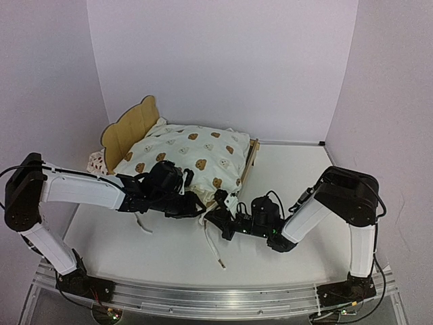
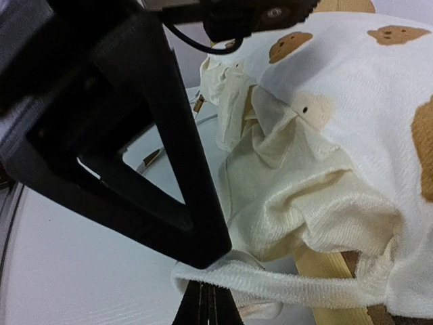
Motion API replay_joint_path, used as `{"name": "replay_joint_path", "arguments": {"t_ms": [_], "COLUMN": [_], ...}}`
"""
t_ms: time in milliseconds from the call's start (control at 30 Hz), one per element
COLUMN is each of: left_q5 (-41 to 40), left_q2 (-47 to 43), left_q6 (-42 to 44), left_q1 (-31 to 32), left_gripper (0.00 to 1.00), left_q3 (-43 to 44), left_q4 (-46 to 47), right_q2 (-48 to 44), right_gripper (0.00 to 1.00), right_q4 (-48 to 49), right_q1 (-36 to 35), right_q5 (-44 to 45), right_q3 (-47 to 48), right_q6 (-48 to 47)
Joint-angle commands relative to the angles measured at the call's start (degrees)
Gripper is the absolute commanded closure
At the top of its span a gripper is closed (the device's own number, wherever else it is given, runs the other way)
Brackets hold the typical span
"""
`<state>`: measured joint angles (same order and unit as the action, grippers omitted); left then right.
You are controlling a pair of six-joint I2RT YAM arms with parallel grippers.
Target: Set up the pet bed
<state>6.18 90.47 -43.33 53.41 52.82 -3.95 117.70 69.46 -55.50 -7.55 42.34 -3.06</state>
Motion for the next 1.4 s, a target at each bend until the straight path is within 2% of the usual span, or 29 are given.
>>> {"name": "replay_joint_path", "arguments": {"t_ms": [0, 300, 567, 1200, 1367], "left_q5": [2.21, 5.08, 5.93, 9.14, 8.15], "left_q2": [1.25, 3.90, 5.23, 3.43, 1.52], "left_q6": [-1.94, -2.16, -3.25, -3.89, -3.16], "left_q1": [-1.17, -1.81, -2.24, -2.26, -2.26], "left_gripper": [0.62, 0.60, 0.69, 0.69, 0.71], "left_q3": [0.36, 0.75, 0.00, -4.07, -5.07], "left_q4": [2.55, 6.37, 8.11, 12.33, 12.46], "right_q2": [-2.75, -1.90, 0.42, 7.42, 9.14], "right_gripper": [1.00, 1.00, 1.00, 1.00, 1.00], "right_q4": [1.99, 1.98, 1.93, 1.93, 1.90], "right_q1": [-0.48, -0.41, -0.41, -0.45, -0.43], "right_q5": [-1.58, -2.11, -1.76, 7.86, 16.08], "right_q3": [-0.41, 0.04, 0.95, 5.90, 7.21], "right_q6": [-1.45, -1.53, -1.65, -3.66, -3.82]}}
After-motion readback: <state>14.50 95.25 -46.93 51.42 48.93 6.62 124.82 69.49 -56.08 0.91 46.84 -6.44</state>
